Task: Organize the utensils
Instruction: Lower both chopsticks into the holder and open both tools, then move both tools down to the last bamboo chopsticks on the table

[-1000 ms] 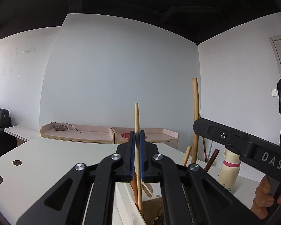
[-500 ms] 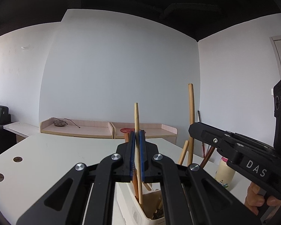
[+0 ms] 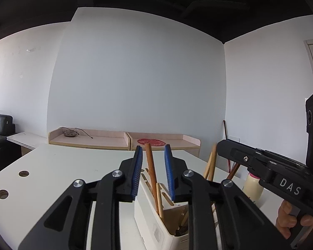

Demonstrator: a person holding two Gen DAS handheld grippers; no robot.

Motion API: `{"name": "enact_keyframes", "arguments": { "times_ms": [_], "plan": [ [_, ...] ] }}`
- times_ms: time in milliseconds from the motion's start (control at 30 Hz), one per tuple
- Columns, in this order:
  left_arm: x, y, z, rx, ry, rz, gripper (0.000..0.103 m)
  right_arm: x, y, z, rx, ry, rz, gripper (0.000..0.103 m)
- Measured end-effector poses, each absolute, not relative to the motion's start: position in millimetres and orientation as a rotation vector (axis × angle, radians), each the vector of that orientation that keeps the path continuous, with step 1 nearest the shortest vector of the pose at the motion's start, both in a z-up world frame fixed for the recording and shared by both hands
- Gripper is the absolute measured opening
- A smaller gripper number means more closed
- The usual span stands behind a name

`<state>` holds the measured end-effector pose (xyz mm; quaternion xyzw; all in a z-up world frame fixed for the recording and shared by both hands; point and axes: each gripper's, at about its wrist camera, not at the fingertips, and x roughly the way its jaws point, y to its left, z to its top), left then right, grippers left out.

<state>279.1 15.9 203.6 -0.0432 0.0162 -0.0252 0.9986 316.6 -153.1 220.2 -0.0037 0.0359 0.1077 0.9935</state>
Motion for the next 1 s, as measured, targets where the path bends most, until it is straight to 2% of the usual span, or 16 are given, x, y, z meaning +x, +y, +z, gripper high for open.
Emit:
{"name": "enact_keyframes", "arguments": {
  "times_ms": [333, 400, 600, 700, 833, 900, 1000],
  "plan": [
    [257, 27, 206, -0.128, 0.041, -0.049, 0.027, 288, -162, 228, 0.021, 0.058, 0.223, 0.012],
    [251, 30, 205, -0.149, 0.068, -0.055, 0.03, 278, -164, 227, 0.026, 0.084, 0.211, 0.02],
    [241, 24, 183, -0.161, 0.275, -0.101, 0.03, 248, -178, 193, 0.015, 0.244, 0.17, 0.024],
    [236, 18, 160, -0.159, 0.383, -0.126, 0.03, 231, -183, 163, -0.036, 0.308, 0.119, 0.029],
    [236, 8, 128, -0.163, 0.518, -0.175, 0.03, 217, -187, 124, -0.056, 0.431, 0.072, 0.029],
    [239, 0, 113, -0.151, 0.575, -0.193, 0.03, 207, -187, 109, -0.049, 0.481, 0.089, 0.035],
    [246, -6, 94, -0.15, 0.662, -0.232, 0.03, 195, -188, 91, -0.03, 0.537, 0.109, 0.035]
  ]
}}
